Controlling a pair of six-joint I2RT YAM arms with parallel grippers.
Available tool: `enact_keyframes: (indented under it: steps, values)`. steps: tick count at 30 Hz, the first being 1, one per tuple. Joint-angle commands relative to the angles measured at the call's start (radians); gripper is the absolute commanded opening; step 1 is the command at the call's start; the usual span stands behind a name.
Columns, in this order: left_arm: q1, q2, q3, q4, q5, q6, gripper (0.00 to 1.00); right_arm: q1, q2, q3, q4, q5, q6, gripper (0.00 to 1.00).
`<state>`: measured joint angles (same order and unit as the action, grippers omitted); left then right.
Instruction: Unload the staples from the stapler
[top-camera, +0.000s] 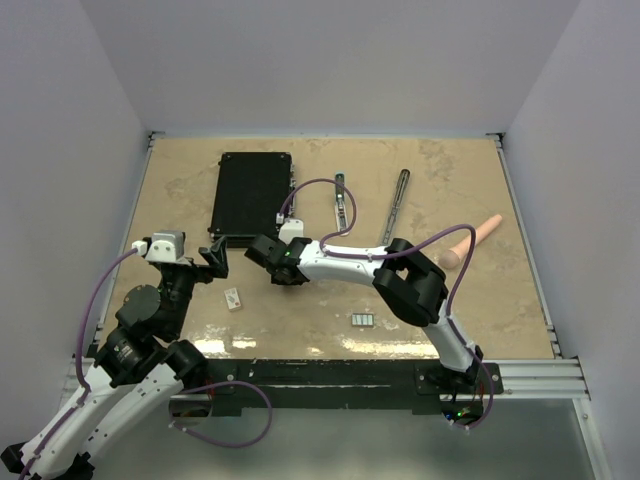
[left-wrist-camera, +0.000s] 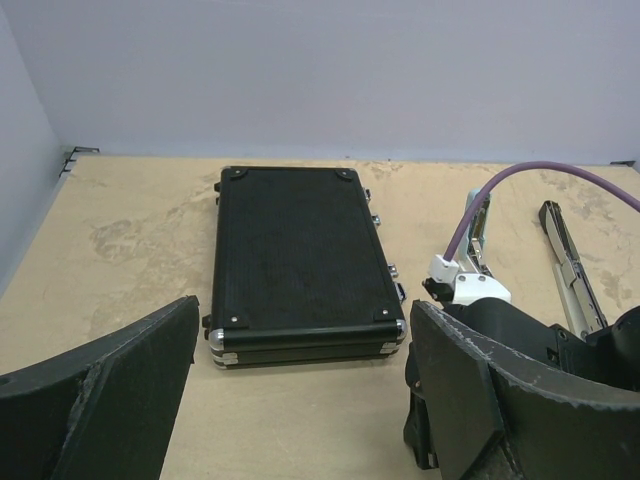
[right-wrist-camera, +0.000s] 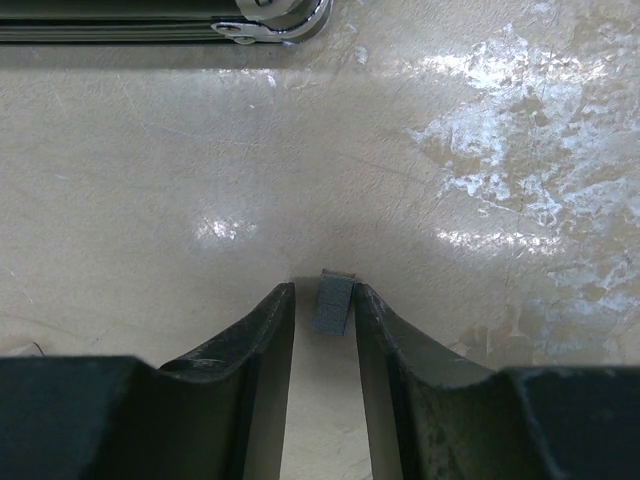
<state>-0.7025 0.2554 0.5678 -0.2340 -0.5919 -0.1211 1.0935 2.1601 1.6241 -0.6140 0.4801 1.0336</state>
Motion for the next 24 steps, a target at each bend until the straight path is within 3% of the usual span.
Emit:
enact_keyframes:
  steps: [1, 24]
  values:
    - [0.000, -0.001, 0.012, 0.021, -0.008, -0.014, 0.91, 0.006, 0.010, 0.034, -0.007, 0.026, -0.013, 0.33]
    - [-0.002, 0.002, 0.010, 0.024, 0.001, -0.012, 0.91, 0.013, -0.131, -0.130, 0.114, -0.006, -0.135, 0.22]
